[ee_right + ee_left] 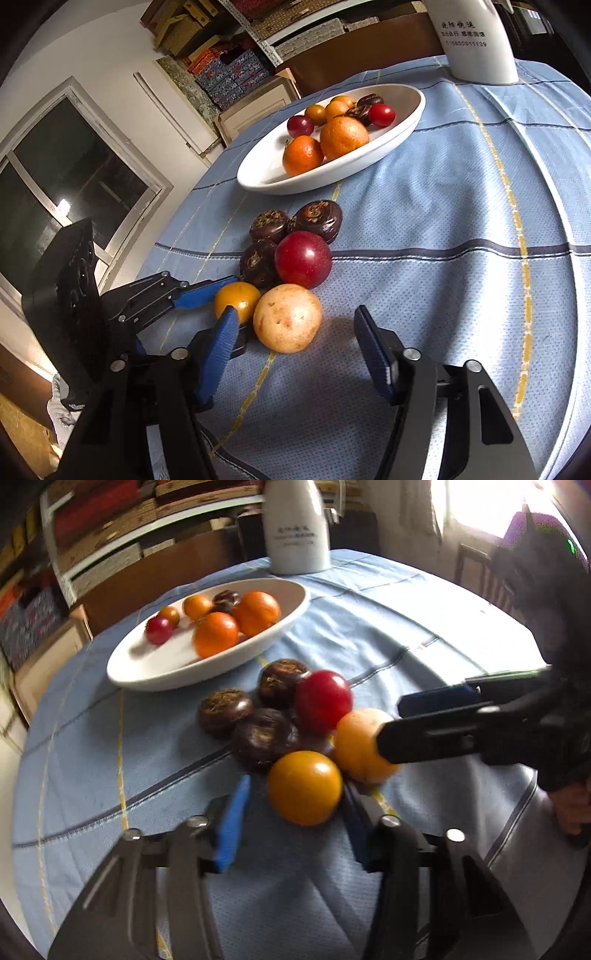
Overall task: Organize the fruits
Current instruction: 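Grasp a yellow-orange fruit with the left tool while the right tool grasps the pale round fruit, then place both fruits on the white plate and open both tools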
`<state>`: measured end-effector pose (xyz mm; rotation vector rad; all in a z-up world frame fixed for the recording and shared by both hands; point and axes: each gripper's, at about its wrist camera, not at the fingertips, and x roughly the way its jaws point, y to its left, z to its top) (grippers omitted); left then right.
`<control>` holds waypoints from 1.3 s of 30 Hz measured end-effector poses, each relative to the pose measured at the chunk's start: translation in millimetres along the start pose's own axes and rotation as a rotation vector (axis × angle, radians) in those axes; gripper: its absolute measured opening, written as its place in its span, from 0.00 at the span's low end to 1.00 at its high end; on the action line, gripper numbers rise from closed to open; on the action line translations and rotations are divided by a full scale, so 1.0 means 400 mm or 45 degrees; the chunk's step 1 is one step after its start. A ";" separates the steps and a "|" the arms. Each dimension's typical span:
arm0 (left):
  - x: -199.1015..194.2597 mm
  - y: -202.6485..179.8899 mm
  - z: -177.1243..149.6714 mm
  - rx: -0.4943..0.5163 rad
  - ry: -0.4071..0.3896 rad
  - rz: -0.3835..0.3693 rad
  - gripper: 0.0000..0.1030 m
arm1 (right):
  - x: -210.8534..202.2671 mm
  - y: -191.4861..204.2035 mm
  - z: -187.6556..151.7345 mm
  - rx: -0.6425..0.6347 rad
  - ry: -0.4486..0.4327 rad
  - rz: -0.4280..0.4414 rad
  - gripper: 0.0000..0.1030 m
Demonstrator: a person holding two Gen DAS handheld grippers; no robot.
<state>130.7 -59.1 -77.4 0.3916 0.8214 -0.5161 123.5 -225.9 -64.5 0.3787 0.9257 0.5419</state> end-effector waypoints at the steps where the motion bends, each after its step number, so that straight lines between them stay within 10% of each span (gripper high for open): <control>1: 0.001 0.005 -0.001 -0.010 0.002 -0.023 0.40 | 0.008 0.002 0.000 -0.001 0.019 0.013 0.51; 16: -0.073 0.094 -0.010 -0.228 -0.148 0.010 0.35 | -0.026 -0.001 0.012 0.022 -0.109 0.070 0.38; 23: -0.073 0.190 0.106 -0.286 -0.207 0.095 0.35 | -0.063 0.033 0.145 -0.018 -0.217 0.020 0.37; 36: 0.113 0.319 0.240 -0.342 -0.127 0.172 0.35 | 0.173 0.060 0.402 -0.028 -0.171 -0.174 0.37; 39: 0.129 0.326 0.233 -0.356 -0.143 0.183 0.51 | 0.210 0.040 0.407 -0.001 -0.149 -0.171 0.37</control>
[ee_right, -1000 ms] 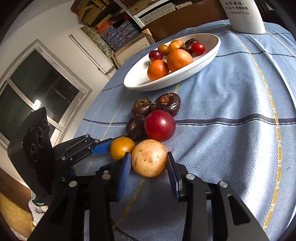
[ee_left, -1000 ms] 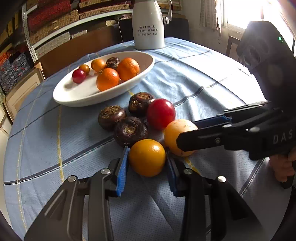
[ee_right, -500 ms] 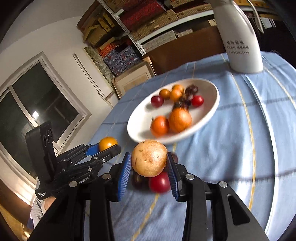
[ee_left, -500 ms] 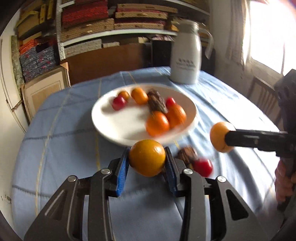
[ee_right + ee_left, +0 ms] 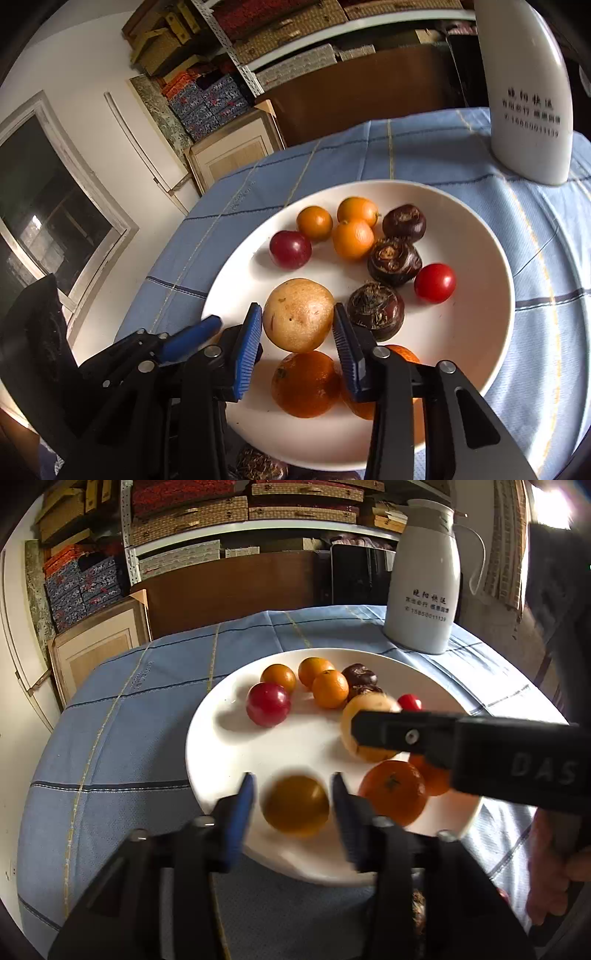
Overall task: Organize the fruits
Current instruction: 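Place both fruits on the white plate and open both tools, then grasp a dark brown fruit with the left tool while the right tool grasps a red tomato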
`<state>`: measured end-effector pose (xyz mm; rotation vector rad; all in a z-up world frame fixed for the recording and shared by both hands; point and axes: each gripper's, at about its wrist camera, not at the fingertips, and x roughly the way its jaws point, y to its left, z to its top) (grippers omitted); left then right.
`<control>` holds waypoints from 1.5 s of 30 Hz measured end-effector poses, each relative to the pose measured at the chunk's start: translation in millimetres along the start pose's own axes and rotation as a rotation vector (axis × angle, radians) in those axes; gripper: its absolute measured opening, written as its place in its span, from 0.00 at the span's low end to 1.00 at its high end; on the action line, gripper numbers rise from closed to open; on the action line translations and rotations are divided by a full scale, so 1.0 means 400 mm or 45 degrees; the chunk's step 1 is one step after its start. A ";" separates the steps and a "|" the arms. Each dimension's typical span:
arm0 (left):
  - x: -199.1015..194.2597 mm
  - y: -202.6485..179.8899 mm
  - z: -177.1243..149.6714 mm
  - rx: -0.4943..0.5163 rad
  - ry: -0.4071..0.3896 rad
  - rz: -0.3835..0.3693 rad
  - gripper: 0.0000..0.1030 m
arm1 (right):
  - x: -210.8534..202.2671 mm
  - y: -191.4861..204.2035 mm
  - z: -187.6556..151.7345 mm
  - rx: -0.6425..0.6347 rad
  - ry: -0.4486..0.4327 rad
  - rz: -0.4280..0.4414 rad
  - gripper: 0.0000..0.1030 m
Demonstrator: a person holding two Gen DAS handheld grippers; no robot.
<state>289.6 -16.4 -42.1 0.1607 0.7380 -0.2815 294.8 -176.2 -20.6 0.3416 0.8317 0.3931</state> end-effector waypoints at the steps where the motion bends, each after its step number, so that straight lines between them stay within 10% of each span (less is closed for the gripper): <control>1: 0.000 0.003 -0.001 -0.013 -0.012 0.005 0.61 | -0.006 0.000 -0.003 -0.017 -0.016 -0.004 0.39; 20: -0.187 -0.015 -0.163 -0.073 -0.153 0.090 0.95 | -0.245 -0.112 -0.229 0.068 -0.088 -0.011 0.66; 37: -0.269 0.062 -0.269 -0.354 -0.116 0.011 0.95 | -0.218 -0.083 -0.335 0.044 0.085 0.126 0.63; 45: -0.268 0.027 -0.263 -0.271 -0.107 0.015 0.95 | -0.186 -0.065 -0.328 0.041 0.113 0.106 0.50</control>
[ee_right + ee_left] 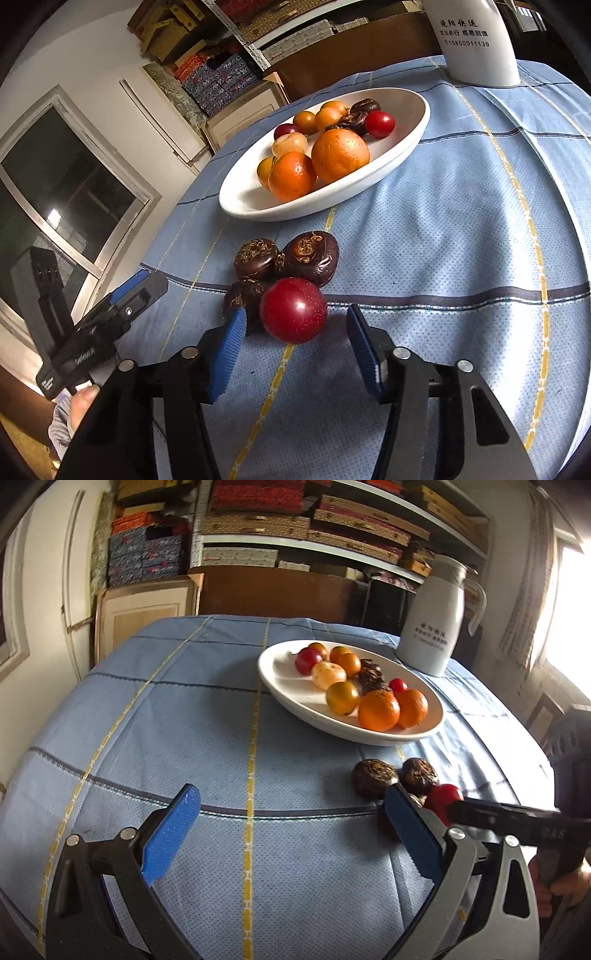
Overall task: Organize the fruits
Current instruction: 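Grasp a dark brown fruit with the left tool while the right tool grasps a red tomato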
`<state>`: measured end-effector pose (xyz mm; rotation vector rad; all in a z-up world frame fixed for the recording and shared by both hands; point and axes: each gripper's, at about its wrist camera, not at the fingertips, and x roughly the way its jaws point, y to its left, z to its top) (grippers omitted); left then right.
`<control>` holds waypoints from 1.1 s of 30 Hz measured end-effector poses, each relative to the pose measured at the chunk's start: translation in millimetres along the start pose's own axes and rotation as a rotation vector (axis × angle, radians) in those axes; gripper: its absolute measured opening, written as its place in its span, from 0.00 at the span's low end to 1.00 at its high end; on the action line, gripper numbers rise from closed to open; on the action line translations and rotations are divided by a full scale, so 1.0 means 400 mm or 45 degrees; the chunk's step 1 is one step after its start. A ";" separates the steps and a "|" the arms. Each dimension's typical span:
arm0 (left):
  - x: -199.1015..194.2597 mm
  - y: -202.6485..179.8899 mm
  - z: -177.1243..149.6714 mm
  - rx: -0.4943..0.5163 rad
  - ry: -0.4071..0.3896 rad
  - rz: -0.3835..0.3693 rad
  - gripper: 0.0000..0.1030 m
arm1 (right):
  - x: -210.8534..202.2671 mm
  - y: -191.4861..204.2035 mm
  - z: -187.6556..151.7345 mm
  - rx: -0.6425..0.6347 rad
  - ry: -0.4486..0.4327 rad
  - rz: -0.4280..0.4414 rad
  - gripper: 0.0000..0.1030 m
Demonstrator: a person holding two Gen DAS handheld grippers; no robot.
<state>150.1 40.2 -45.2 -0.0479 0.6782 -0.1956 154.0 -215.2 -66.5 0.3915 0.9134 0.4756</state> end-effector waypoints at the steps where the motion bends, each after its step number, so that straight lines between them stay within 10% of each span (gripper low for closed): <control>1: 0.000 -0.010 -0.001 0.025 0.003 -0.003 0.95 | 0.005 0.002 0.001 -0.005 0.008 -0.002 0.40; 13: 0.040 -0.198 -0.034 0.434 0.102 0.016 0.95 | -0.065 -0.060 0.012 0.141 -0.109 0.020 0.37; 21: 0.103 -0.223 -0.025 0.448 0.206 -0.004 0.93 | -0.066 -0.067 0.018 0.173 -0.099 0.024 0.38; 23: 0.114 -0.223 -0.026 0.450 0.233 -0.042 0.62 | -0.067 -0.073 0.014 0.185 -0.098 0.024 0.38; 26: 0.133 -0.211 -0.025 0.400 0.295 -0.148 0.40 | -0.066 -0.071 0.013 0.181 -0.097 0.025 0.38; 33: 0.097 -0.204 -0.025 0.358 0.213 -0.182 0.40 | -0.075 -0.077 0.013 0.188 -0.129 0.027 0.38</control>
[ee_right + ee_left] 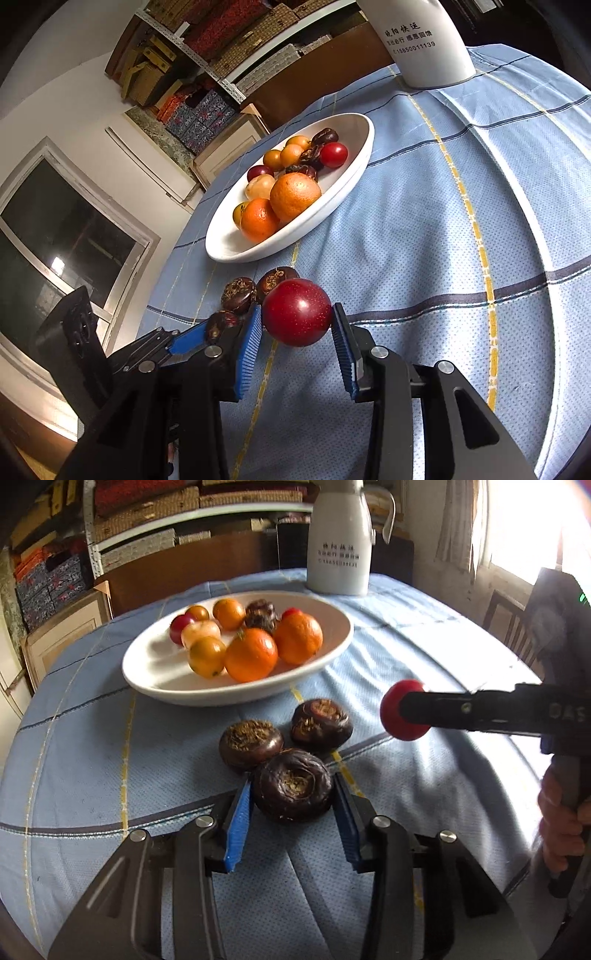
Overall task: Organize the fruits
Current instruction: 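Grasp a dark brown fruit with the left tool while the right tool grasps a red tomato, then release the brown fruit and tomato onto the white plate by opening both tools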
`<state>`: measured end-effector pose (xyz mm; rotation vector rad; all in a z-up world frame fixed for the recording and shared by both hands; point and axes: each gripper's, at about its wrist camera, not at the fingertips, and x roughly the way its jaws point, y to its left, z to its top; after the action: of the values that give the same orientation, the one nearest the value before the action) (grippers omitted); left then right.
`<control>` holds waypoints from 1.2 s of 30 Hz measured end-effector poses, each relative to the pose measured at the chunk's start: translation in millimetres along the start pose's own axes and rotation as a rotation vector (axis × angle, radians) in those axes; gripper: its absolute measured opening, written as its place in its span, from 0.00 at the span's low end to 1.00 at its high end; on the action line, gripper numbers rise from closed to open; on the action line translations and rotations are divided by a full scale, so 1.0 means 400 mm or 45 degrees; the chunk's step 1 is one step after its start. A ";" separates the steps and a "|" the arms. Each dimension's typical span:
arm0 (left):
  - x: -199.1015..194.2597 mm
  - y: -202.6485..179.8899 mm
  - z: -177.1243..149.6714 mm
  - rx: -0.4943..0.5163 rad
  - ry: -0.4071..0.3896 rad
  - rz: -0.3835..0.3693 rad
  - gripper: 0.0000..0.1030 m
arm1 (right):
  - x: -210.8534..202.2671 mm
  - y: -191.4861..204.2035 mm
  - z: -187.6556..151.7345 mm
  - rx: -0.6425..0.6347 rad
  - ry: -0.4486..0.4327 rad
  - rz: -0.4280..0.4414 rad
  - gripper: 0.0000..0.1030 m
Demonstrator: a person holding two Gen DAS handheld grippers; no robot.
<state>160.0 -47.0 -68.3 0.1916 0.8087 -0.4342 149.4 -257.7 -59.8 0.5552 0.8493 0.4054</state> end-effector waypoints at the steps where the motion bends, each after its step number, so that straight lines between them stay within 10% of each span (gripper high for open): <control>1: -0.009 0.007 -0.002 -0.022 -0.016 -0.006 0.40 | -0.001 -0.001 0.000 0.000 -0.004 -0.003 0.38; 15: -0.102 0.161 0.120 -0.190 -0.198 0.110 0.40 | -0.043 0.018 0.096 -0.002 -0.130 0.039 0.38; 27: 0.092 0.231 0.265 -0.216 -0.136 0.172 0.43 | 0.143 0.027 0.276 -0.056 -0.094 -0.155 0.38; 31: 0.100 0.248 0.246 -0.248 -0.151 0.170 0.76 | 0.140 0.018 0.269 -0.056 -0.112 -0.147 0.48; 36: 0.053 0.245 0.215 -0.261 -0.233 0.213 0.92 | 0.075 0.029 0.237 -0.079 -0.198 -0.126 0.55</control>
<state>273.1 6.0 -25.4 0.0272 0.6467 -0.2058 241.2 -260.3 -19.6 0.4789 0.7094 0.2931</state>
